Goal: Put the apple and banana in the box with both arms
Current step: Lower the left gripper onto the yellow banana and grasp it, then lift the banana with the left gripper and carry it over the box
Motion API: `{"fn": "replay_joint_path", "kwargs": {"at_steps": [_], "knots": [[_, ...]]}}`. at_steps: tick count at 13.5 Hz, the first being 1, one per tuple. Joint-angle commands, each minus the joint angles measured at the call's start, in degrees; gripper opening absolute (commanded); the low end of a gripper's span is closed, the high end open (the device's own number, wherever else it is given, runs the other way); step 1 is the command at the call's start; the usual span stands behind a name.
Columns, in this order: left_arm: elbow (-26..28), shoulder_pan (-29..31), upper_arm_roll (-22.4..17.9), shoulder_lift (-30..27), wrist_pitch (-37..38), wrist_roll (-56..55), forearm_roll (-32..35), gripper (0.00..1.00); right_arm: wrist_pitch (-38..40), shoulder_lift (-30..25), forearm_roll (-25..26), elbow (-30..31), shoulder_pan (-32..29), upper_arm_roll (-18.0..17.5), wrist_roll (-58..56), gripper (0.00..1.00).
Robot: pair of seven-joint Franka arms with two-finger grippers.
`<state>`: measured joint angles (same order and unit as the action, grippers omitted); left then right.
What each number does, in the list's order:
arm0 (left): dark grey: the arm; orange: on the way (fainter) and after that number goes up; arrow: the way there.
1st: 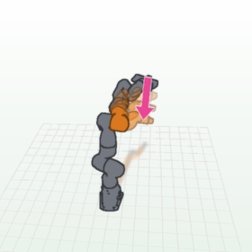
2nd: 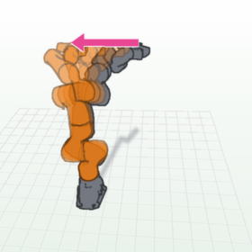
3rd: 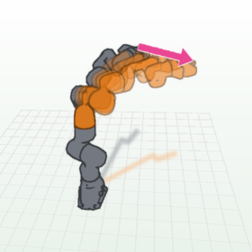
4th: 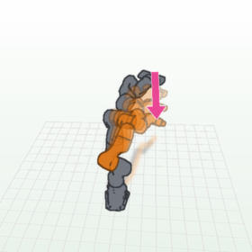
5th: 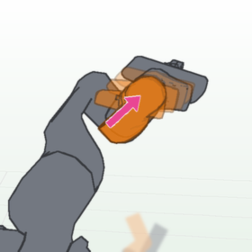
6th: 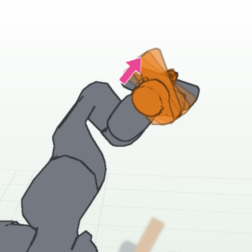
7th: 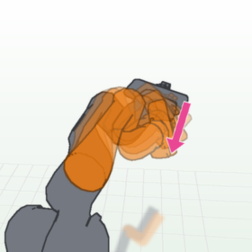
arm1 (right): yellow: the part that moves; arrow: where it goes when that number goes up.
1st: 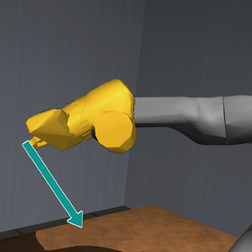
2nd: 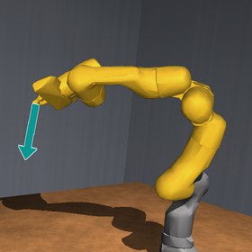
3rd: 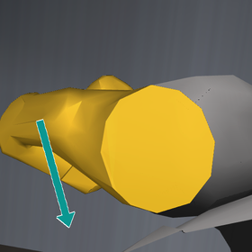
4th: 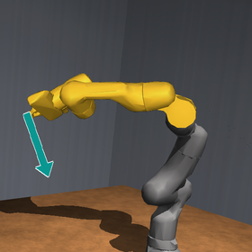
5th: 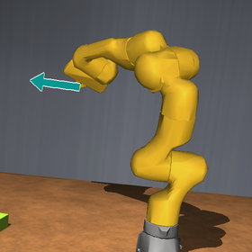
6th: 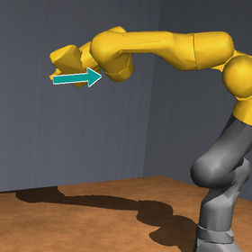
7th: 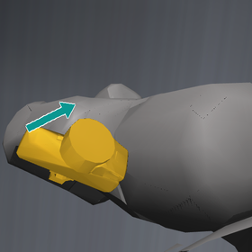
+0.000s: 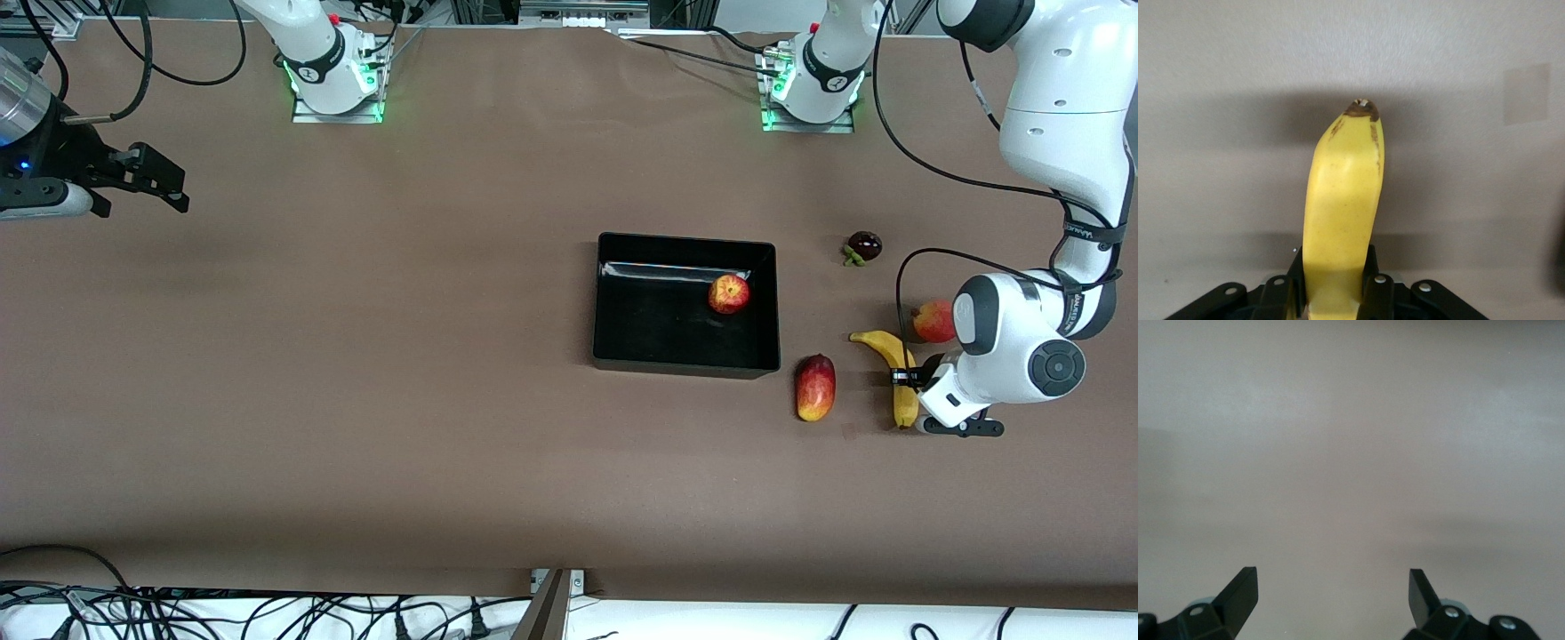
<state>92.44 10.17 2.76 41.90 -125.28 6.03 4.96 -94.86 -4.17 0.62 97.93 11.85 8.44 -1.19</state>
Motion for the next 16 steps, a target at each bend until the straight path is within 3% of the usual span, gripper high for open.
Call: {"fn": "replay_joint_path", "kwargs": {"at_steps": [1, 4, 6, 9, 14, 16], "knots": [[-0.5, -1.4, 0.5, -5.0, 5.1, 0.4, 0.6, 0.00, 0.4, 0.5, 0.0, -1.4, -0.5, -0.7, -0.6, 1.00], [-7.9, -3.3, 4.2, -7.4, 17.9, -3.9, 0.6, 0.00, 0.0, 0.5, 0.3, -2.0, 1.1, -0.7, -0.2, 1.00], [-12.6, -4.8, 9.4, -7.4, 24.5, -12.7, 0.6, 0.00, 0.0, 0.6, 0.4, -2.4, 1.4, -0.8, -0.1, 1.00], [-13.7, -12.3, 12.4, -7.4, 25.1, -25.3, 0.6, 0.00, -0.1, 0.6, 0.4, -2.6, 1.4, -0.7, 0.0, 1.00], [-12.7, -24.0, 13.0, -4.8, 23.8, -25.5, 0.8, 0.00, -0.1, 0.6, 0.4, -2.7, 1.3, -0.7, -0.1, 1.00], [-11.5, -27.4, 13.0, -3.1, 18.2, -25.6, 0.8, 0.00, 0.0, 0.7, 0.3, -2.7, 1.3, -0.5, -0.1, 1.00]]}}
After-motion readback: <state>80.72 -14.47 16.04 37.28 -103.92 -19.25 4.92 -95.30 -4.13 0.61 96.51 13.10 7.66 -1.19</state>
